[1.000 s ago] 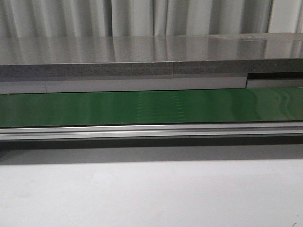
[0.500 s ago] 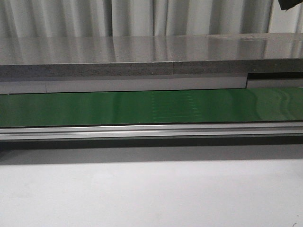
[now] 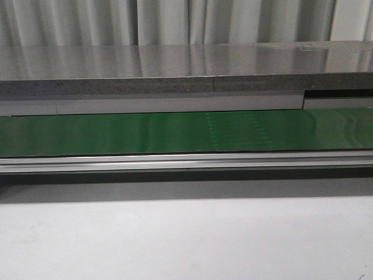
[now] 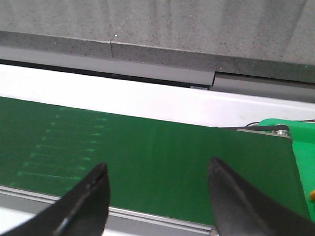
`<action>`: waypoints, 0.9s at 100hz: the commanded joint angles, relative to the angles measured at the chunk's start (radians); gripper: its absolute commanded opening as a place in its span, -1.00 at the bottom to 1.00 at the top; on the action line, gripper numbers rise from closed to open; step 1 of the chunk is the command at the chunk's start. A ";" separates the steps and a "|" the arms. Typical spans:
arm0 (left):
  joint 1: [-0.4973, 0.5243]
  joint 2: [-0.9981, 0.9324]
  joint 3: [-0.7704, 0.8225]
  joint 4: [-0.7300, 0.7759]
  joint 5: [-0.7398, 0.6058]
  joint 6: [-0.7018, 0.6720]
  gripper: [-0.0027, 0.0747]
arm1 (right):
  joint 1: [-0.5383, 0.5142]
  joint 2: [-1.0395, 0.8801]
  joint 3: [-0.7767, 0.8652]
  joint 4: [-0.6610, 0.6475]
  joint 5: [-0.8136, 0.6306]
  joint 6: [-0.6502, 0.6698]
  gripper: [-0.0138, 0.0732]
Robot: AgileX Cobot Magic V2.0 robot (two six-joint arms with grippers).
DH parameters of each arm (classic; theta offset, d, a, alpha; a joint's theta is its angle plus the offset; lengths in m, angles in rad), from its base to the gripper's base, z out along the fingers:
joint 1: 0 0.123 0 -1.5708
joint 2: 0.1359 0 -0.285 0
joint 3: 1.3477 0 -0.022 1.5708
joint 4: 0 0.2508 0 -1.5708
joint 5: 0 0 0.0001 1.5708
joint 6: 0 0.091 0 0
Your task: Move button from left to right
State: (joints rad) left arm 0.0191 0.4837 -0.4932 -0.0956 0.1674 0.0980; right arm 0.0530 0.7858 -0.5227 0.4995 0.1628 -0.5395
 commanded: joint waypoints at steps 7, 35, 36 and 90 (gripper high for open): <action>-0.007 0.008 -0.028 -0.009 -0.076 -0.007 -0.98 | -0.001 -0.147 0.036 0.042 -0.063 -0.010 0.35; -0.007 0.008 -0.028 -0.009 -0.076 -0.007 -0.98 | -0.001 -0.300 0.070 0.042 0.042 -0.010 0.35; -0.007 0.008 -0.028 -0.009 -0.076 -0.007 -0.98 | -0.001 -0.302 0.070 0.042 0.042 -0.010 0.35; -0.007 0.008 -0.028 -0.009 -0.076 -0.007 -0.98 | -0.001 -0.306 0.070 0.041 0.035 -0.010 -0.34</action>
State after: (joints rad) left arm 0.0191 0.4837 -0.4932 -0.0956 0.1674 0.0980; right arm 0.0530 0.4794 -0.4262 0.5238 0.2611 -0.5395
